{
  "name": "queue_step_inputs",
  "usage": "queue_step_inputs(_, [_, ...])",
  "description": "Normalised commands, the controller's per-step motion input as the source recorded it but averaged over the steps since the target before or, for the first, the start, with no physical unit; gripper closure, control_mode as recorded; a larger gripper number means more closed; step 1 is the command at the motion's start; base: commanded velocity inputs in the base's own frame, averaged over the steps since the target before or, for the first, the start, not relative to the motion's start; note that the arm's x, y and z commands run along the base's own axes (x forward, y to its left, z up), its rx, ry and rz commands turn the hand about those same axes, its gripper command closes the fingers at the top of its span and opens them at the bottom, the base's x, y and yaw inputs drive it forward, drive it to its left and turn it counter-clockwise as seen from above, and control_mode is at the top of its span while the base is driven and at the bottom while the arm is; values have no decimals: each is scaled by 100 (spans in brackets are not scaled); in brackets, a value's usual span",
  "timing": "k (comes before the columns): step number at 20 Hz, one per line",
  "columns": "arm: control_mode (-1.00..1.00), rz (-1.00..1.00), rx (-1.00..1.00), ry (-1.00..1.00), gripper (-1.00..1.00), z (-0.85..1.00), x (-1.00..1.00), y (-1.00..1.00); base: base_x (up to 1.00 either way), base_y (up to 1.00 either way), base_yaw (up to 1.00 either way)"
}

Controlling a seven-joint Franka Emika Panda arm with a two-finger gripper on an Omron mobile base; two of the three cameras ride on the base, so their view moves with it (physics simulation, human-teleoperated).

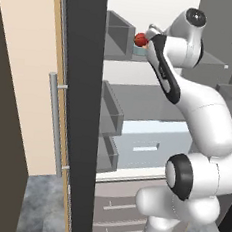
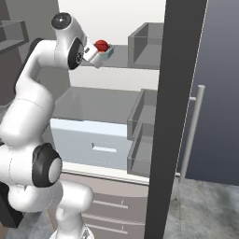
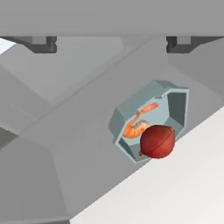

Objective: Place the tupperware containing the shrimp and onion meal in the microwave. Close the microwave door and press the start button to reheat the meal.

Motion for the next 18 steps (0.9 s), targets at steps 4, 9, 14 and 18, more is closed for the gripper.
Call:
queue_step_inputs(4, [-100, 0, 0, 12, -100, -9, 57, 17, 0, 0, 0])
queue_step_inputs(9, [-100, 0, 0, 7, -100, -11, 55, 9, 0, 0, 0])
queue_step_inputs(14, [-100, 0, 0, 4, -100, -11, 55, 0, 0, 0, 0])
queue_step_inputs(18, [-100, 0, 0, 2, -100, -8, 52, 0, 0, 0, 0])
